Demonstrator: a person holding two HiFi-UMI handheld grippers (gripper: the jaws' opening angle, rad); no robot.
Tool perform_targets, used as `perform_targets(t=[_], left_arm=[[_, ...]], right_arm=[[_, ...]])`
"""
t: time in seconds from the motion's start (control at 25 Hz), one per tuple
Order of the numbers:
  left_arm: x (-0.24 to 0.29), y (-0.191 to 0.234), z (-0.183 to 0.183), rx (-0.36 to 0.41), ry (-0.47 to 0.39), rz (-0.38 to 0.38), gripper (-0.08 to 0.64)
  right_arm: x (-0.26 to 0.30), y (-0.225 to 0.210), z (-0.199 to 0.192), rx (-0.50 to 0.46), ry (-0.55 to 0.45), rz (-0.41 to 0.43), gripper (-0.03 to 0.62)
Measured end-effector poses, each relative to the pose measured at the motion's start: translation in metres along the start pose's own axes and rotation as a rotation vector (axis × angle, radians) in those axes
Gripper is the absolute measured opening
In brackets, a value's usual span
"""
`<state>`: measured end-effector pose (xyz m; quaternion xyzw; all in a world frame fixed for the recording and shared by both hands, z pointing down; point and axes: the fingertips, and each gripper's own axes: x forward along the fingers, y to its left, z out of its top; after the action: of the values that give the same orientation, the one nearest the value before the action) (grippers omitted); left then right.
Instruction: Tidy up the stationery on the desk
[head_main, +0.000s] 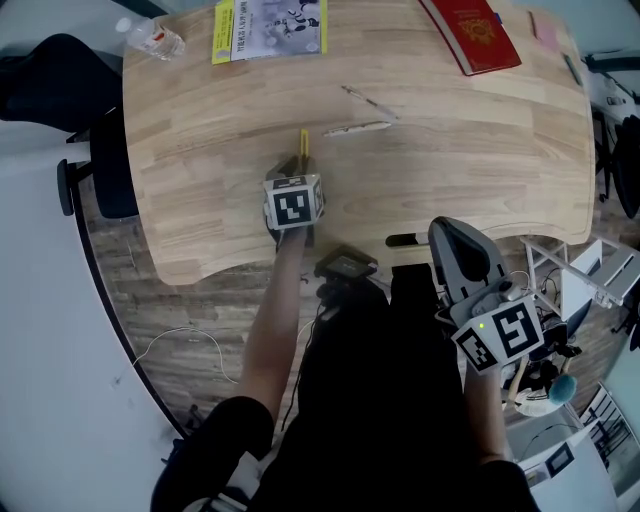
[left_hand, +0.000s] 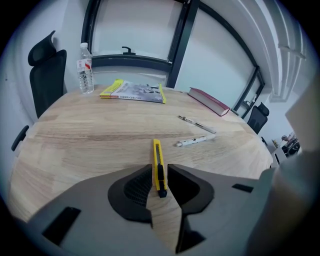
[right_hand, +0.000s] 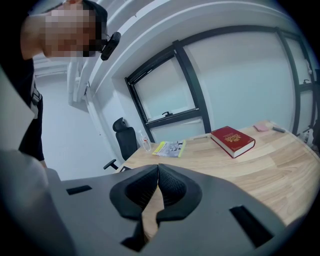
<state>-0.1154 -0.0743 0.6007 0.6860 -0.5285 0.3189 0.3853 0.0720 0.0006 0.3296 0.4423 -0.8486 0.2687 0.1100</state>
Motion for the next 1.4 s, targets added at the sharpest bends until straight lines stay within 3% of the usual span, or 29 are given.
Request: perform_targets(t=[0.56,0.84,1.08,1.4], left_arm=[[-0.084,0.002,0.038,0.098,-0.142,-0.021,0.052],[-0.129,-0.017,0.052,0.08,-0.201,-0.131,0.043],[-0.169,-0.032,0.066,0.076,-0.304,-0.209,0.043],[-0.2,-0.04,0.071,0.108,-0.402,-0.244,0.043]], right_arm=[[0.025,0.016,0.015,-0.077,-0.035,0.065,0.021],[0.029,0.012,0.019,-0.127,-0.044,0.063,0.021],[0.033,0.009,0.021,-0.196,-0.041,0.048,0.021],[0.064,0.0,0.006,-0.298,0.025,0.101,0.023]])
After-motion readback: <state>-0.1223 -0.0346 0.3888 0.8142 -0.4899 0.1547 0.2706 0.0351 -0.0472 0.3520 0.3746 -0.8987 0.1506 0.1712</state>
